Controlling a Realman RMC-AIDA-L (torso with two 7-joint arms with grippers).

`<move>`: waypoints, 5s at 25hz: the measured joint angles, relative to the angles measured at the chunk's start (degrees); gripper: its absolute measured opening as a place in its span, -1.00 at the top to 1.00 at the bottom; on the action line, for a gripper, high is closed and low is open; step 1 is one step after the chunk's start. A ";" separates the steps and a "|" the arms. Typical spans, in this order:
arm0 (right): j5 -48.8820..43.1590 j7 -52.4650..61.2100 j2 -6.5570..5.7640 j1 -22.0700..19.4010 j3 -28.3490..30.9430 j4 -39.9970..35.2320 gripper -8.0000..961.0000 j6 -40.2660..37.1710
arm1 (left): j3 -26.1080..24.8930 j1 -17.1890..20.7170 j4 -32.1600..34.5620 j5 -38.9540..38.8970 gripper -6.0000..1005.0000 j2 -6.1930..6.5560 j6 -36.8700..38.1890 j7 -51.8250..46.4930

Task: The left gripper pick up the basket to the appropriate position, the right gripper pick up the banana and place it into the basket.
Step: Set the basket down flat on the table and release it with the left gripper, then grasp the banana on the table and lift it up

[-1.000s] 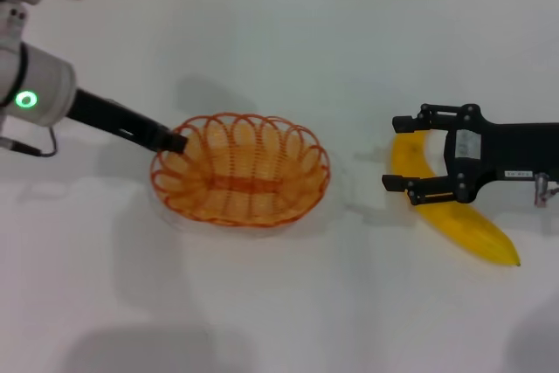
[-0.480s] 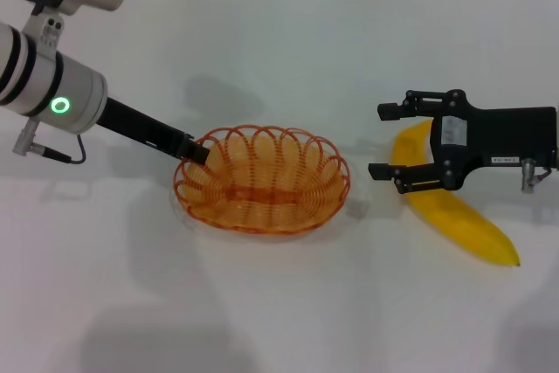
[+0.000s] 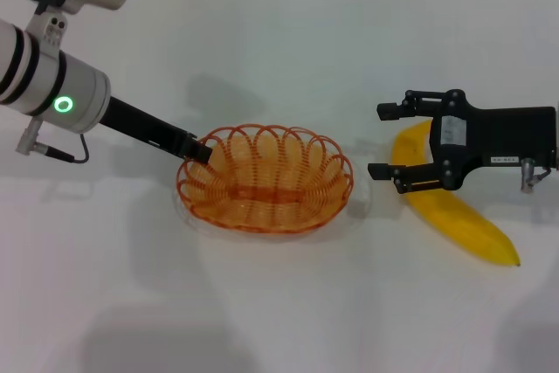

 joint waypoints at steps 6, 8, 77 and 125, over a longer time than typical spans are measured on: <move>0.00 0.00 0.00 0.00 0.00 0.00 -0.74 0.00 | -0.27 0.00 -0.05 0.09 0.74 0.13 0.00 -0.33; 0.00 0.00 0.00 0.00 0.00 0.00 -0.74 0.00 | -0.28 0.01 -0.05 -0.01 0.73 0.14 0.00 -0.40; -19.25 43.62 0.08 6.55 -1.46 -18.11 -0.74 -13.11 | -24.97 31.76 1.21 -36.80 -0.75 2.13 26.77 69.57; -24.75 61.99 0.60 6.44 -15.25 -12.39 -0.74 3.49 | -25.03 29.40 -2.87 -36.75 -0.75 3.28 26.81 71.56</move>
